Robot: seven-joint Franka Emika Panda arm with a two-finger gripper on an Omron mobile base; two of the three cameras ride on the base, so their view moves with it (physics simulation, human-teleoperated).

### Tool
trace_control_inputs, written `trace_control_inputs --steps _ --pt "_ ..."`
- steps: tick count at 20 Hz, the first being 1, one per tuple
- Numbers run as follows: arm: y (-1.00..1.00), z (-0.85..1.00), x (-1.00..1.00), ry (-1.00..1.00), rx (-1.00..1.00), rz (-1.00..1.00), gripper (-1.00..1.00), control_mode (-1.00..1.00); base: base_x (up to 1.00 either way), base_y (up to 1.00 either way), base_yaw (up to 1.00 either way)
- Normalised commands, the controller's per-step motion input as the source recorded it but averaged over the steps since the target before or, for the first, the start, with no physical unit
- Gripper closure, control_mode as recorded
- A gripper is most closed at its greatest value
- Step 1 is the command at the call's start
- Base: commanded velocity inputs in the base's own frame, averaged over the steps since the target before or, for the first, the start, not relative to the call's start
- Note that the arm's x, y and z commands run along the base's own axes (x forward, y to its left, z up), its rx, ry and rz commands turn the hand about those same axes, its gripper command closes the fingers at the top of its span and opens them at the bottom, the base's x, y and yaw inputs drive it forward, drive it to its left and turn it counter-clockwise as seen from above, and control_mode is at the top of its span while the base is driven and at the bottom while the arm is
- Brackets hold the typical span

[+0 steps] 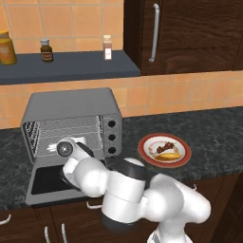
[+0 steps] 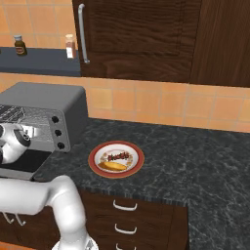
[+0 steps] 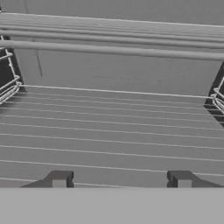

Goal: Pick up the kebab skewer and baguette bread, and place them inside the toaster oven. Close the toaster oven door and start by setting the timer.

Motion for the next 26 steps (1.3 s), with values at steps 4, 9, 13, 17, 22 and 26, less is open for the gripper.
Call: trace_control_inputs --steps 4,9,13,17,22,26 --pt "0.08 -0.67 -1.00 0.13 -0.03 0.00 -1.00 -1.00 0.00 0.00 0.00" --pt "0.04 -0.50 -1.00 0.29 0.00 0.00 -1.00 -1.00 0.00 0.00 0.00" --pt "0.00 -0.42 -1.00 0.34 0.00 0.00 -1.00 -1.00 0.00 0.00 0.00" --pt "-0.12 0.06 -0.77 0.25 0.00 0.00 -1.00 -1.00 0.00 0.00 0.00" --pt "-0.42 0.74 -0.49 0.14 0.03 0.00 -1.00 -1.00 0.00 0.00 0.00" --pt "-1.00 0.60 -0.51 0.00 0.06 0.00 -1.00 -1.00 0.00 0.00 0.00"
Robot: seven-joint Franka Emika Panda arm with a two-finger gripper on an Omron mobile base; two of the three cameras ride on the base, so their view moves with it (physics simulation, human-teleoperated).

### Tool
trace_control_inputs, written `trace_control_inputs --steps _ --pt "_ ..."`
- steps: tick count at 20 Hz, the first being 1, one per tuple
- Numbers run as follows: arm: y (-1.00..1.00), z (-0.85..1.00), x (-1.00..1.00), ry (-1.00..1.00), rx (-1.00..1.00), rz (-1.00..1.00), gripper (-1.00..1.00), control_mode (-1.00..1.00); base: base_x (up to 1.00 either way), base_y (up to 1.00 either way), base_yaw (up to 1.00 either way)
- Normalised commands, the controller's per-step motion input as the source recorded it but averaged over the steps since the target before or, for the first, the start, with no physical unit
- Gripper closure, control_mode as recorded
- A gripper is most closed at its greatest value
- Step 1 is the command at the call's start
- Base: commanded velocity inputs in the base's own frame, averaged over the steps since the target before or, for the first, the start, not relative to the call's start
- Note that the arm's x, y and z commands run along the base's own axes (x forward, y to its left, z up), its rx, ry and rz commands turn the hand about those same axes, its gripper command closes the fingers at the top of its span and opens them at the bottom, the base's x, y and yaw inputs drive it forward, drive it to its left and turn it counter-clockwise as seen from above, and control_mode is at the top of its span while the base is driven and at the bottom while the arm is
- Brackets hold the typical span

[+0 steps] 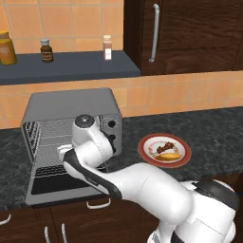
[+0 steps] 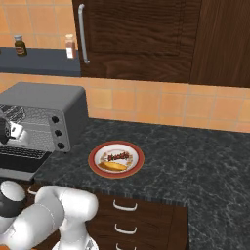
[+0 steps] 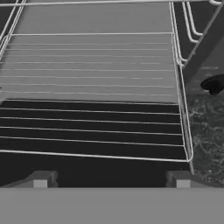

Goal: Pick up the kebab skewer and baguette bread, and place them inside the toaster oven. Close the toaster oven door and start by setting the timer.

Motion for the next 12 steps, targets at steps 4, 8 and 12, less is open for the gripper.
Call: trace_control_inputs --steps 4,8,12 --pt "-1.00 0.21 -0.45 0.00 0.09 -0.02 -1.00 -1.00 0.00 0.00 0.00" --pt "-1.00 0.00 -0.29 0.00 0.08 -0.21 -1.00 -1.00 0.00 0.00 0.00" --pt "-1.00 0.00 -0.18 0.02 0.11 -0.26 -1.00 -1.00 0.00 0.00 0.00"
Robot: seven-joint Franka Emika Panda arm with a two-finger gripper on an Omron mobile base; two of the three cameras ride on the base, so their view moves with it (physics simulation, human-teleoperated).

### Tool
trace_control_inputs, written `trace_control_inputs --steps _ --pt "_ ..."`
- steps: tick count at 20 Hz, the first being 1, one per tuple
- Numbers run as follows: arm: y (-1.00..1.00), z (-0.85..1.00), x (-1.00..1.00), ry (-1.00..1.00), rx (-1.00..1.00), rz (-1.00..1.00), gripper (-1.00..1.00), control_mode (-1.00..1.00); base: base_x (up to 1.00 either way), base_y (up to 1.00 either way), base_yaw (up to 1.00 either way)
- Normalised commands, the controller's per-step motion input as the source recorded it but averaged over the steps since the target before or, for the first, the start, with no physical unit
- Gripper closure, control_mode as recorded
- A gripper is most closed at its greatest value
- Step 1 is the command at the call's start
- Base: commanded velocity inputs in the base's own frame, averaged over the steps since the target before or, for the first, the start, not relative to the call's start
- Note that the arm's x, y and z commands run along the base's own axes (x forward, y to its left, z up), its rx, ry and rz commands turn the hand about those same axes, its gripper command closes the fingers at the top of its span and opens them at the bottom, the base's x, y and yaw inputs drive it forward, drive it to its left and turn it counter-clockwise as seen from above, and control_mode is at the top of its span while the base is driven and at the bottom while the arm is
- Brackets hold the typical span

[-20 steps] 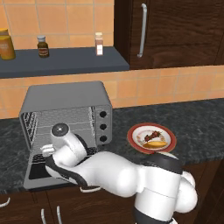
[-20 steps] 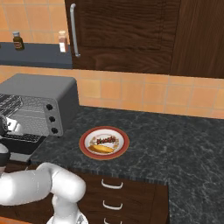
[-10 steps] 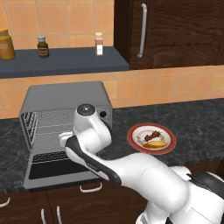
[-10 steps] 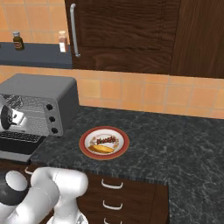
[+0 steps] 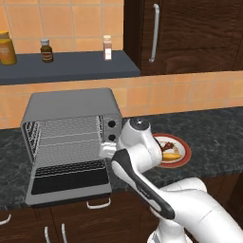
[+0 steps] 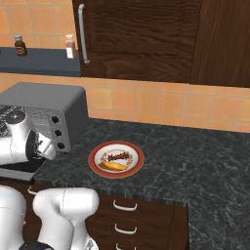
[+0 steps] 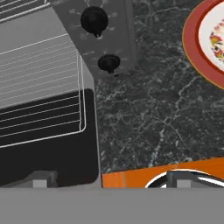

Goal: Pick up the kebab skewer and baguette bread, and place them inside the toaster oven. Close the toaster oven door and start by setting the timer.

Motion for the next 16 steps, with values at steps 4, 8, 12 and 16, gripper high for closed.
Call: trace_control_inputs --steps 4,8,12,16 --pt "-1.00 0.04 0.01 0.09 0.08 -0.29 -1.00 -1.00 0.00 0.00 0.00" --pt "-1.00 0.23 0.01 0.26 0.08 -0.30 -1.00 -1.00 0.00 0.00 0.00" --pt "-1.00 0.32 0.15 0.24 0.07 -0.28 -1.00 -1.00 0.00 0.00 0.00" --pt "-1.00 0.25 0.38 0.23 0.07 -0.22 -1.00 -1.00 0.00 0.00 0.00"
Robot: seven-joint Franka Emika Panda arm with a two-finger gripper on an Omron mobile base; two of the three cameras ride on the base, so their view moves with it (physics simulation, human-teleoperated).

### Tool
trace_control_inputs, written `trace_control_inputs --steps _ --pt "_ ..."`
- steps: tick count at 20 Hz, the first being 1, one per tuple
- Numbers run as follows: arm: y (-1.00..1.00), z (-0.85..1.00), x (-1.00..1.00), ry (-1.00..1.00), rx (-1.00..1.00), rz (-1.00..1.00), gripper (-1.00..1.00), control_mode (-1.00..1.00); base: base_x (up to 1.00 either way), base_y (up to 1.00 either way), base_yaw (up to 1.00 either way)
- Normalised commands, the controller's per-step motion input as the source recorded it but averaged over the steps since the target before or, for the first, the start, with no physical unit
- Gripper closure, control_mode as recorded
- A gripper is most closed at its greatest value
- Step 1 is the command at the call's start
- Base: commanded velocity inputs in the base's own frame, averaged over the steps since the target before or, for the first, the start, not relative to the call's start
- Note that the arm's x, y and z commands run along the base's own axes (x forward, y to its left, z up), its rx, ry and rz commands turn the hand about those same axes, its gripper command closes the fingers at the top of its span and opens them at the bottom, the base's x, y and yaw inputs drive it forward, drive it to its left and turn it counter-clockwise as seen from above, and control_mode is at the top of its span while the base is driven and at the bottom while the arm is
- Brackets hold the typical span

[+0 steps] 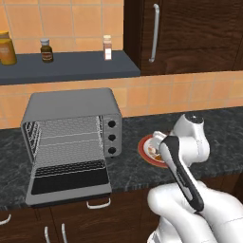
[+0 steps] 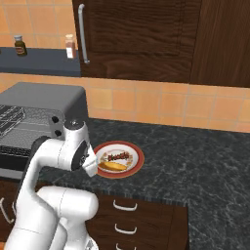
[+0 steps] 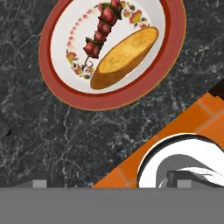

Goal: Pick up the kebab skewer and baguette bread, and place them inside the toaster oven. Close the toaster oven door and start by setting the timer.

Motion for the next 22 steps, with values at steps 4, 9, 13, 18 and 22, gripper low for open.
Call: trace_control_inputs --steps 4,9,13,18,22 --pt "-0.76 0.07 0.47 0.22 0.06 -0.06 -1.00 -1.00 0.00 0.00 0.00" --pt "-0.10 -0.01 0.78 0.22 0.03 -0.04 -1.00 -1.00 0.00 0.00 0.00" --pt "-0.12 -0.07 0.63 0.27 0.00 -0.05 -1.00 -1.00 0.00 0.00 0.00" --pt "-0.31 -0.19 0.18 0.16 0.00 -0.06 -1.00 -1.00 0.00 0.00 0.00" --pt "-0.04 -0.47 0.11 0.09 0.00 -0.08 -1.00 -1.00 0.00 0.00 0.00"
